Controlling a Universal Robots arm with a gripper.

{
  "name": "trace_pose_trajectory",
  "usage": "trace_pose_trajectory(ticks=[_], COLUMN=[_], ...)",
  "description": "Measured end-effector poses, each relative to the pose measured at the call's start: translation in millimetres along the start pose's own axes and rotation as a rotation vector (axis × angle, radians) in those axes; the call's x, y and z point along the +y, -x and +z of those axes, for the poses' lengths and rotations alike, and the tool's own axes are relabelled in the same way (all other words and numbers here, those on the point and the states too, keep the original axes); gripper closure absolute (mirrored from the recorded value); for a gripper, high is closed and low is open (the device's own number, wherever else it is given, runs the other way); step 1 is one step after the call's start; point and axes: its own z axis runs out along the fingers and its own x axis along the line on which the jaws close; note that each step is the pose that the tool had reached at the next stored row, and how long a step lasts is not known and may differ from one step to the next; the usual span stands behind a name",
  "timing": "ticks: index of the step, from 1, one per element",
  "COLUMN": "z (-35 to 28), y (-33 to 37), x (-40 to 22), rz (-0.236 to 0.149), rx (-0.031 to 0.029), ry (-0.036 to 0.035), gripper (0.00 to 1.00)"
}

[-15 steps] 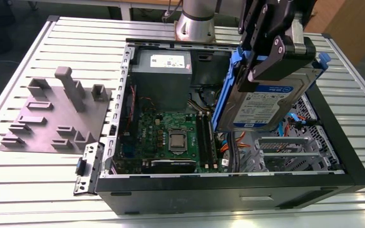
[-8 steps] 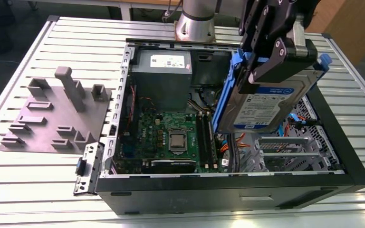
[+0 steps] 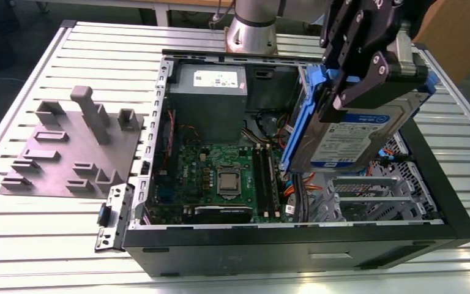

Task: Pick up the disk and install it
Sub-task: 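Insert the disk into the insertion slot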

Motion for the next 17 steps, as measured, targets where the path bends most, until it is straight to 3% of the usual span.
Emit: trace_pose_trajectory(ticks=[10,17], z=[2.5,5.0], y=[-12.2,-16.4], x=[-10.3,-23.7], rz=[0.0,0.0], rx=[0.0,-0.0002], ry=[0.0,0.0], gripper=[0.64,0.64])
